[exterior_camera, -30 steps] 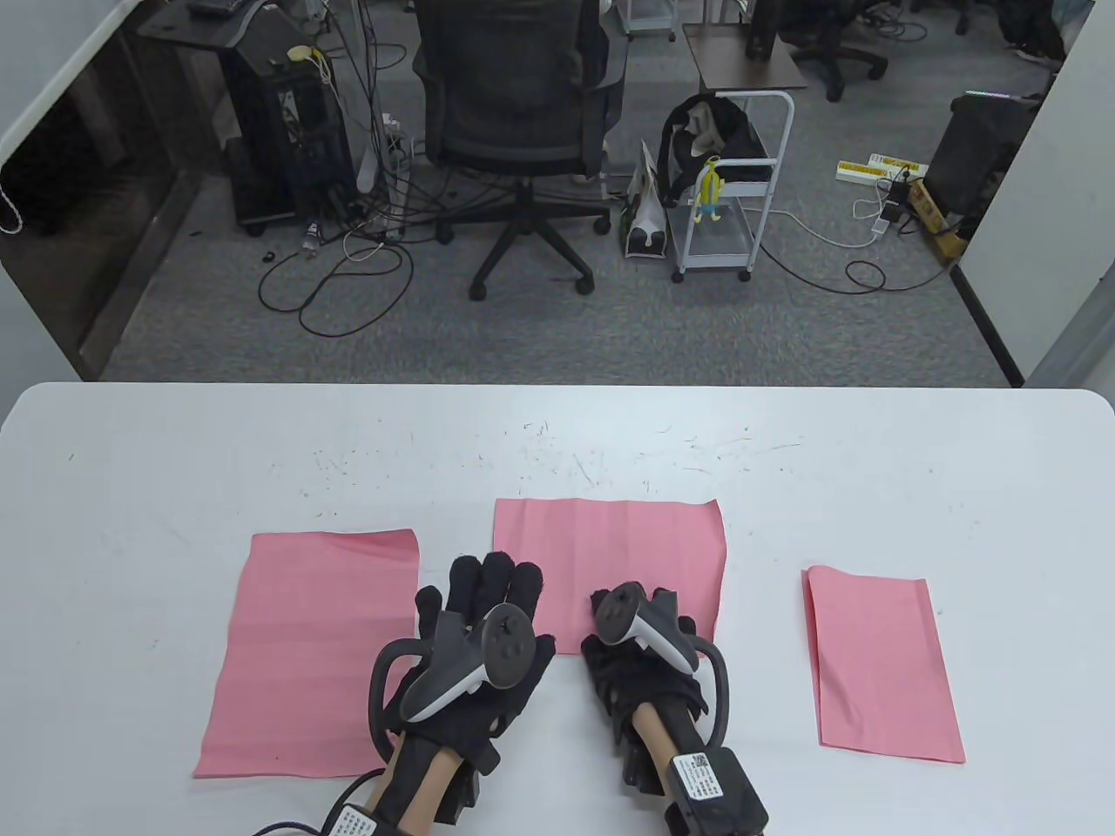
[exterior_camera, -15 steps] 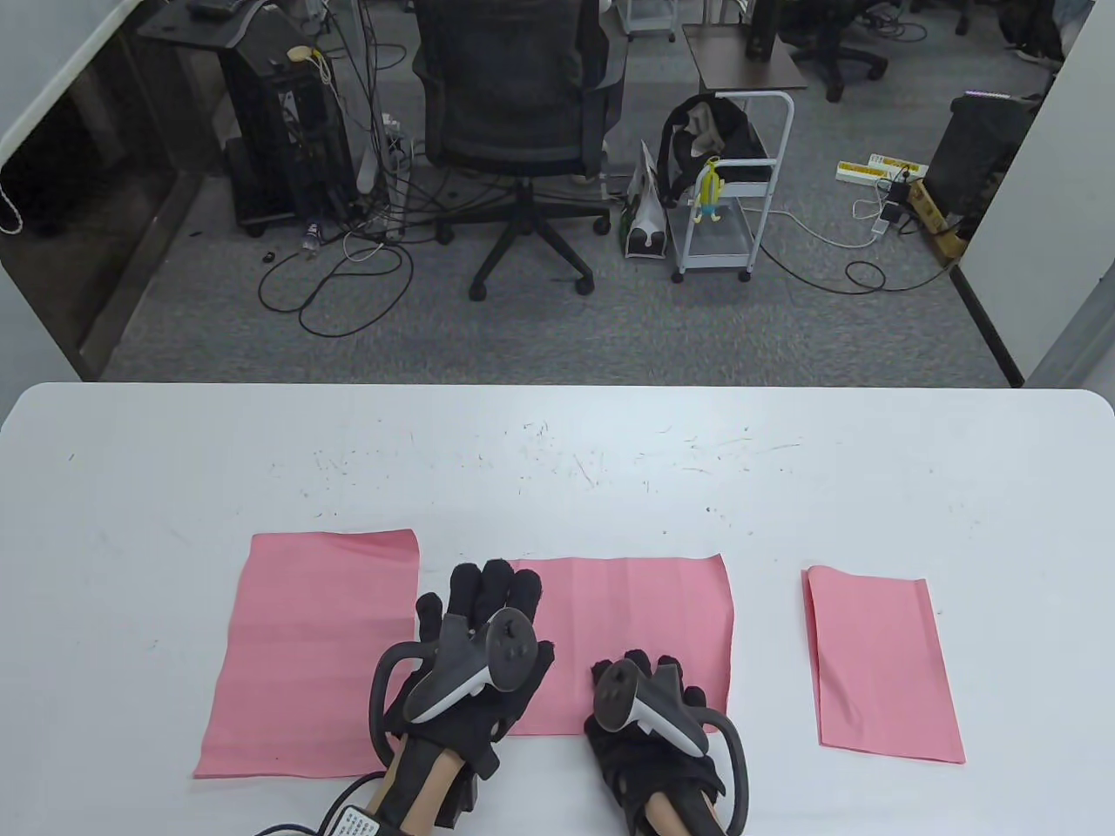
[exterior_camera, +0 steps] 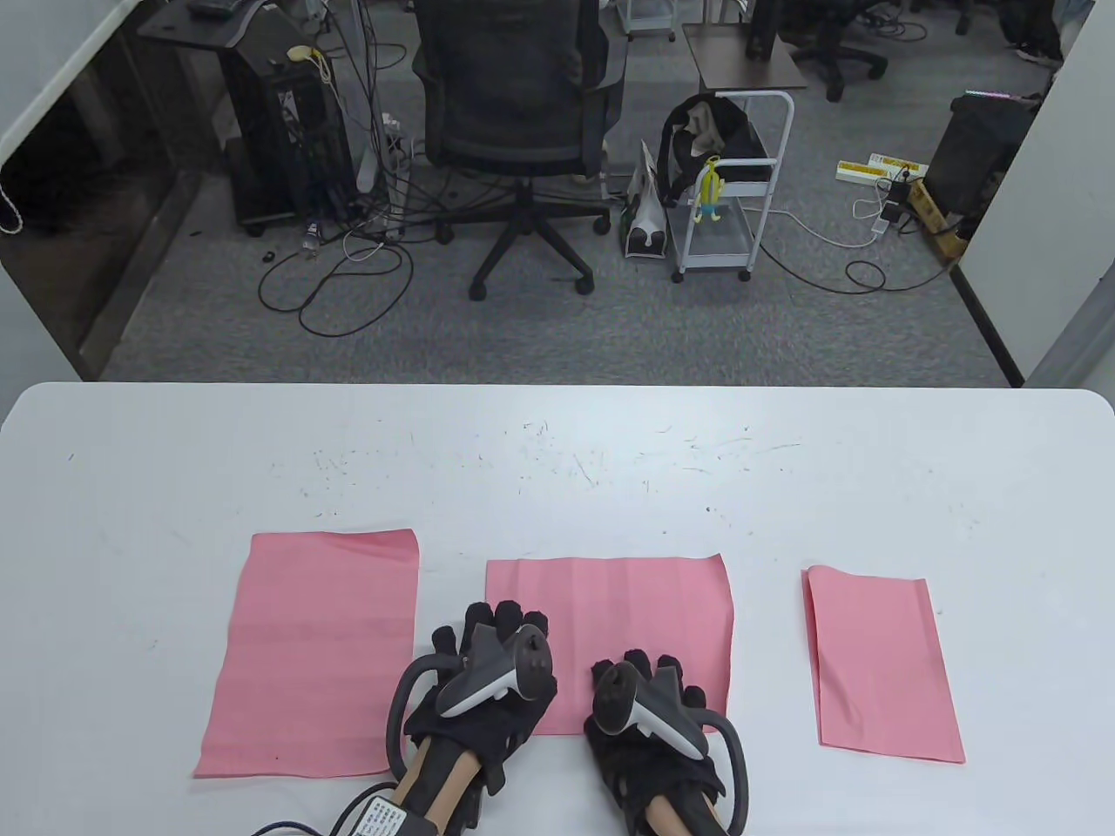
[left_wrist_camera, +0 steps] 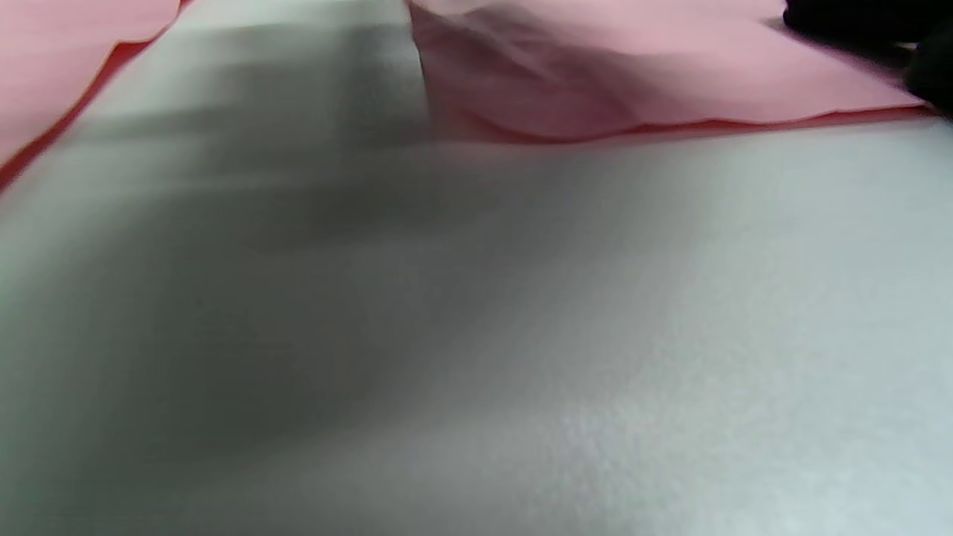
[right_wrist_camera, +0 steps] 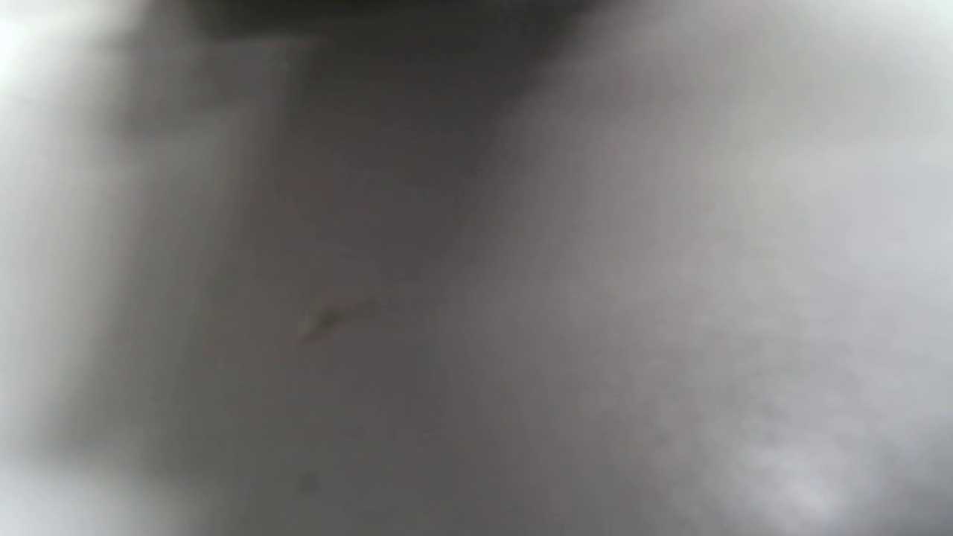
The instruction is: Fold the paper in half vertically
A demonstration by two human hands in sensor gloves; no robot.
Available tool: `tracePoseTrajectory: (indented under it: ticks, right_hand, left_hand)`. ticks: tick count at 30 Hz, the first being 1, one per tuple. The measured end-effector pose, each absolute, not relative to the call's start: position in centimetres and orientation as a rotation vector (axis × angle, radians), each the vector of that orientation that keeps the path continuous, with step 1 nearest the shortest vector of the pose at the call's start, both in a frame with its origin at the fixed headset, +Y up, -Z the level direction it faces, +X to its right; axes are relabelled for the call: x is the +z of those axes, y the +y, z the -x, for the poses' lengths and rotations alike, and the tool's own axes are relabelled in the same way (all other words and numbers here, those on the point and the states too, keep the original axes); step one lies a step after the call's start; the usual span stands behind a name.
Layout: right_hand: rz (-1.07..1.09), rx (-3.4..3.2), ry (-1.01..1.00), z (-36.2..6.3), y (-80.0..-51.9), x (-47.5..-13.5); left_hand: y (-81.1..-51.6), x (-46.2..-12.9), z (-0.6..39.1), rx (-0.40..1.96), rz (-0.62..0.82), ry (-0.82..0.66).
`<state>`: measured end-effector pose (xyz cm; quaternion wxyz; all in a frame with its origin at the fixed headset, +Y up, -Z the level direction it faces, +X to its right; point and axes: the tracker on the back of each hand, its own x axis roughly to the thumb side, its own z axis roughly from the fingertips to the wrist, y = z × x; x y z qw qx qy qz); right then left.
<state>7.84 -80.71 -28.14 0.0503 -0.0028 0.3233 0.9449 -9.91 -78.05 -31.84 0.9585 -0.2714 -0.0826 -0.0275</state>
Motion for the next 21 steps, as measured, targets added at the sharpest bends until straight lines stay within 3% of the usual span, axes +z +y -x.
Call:
tracePoseTrajectory:
  ticks: [10, 21]
  right_hand:
    - [0.007, 2.878, 0.985, -7.8, -80.7, -28.1]
    - [0.007, 2.878, 0.983, -7.8, -80.7, -28.1]
  left_hand:
    - [-80.4, -32.1, 10.2, -0.121, 0.624, -0.147]
    - [-80.8, -31.9, 10.3, -0.105, 0.635, -0.163]
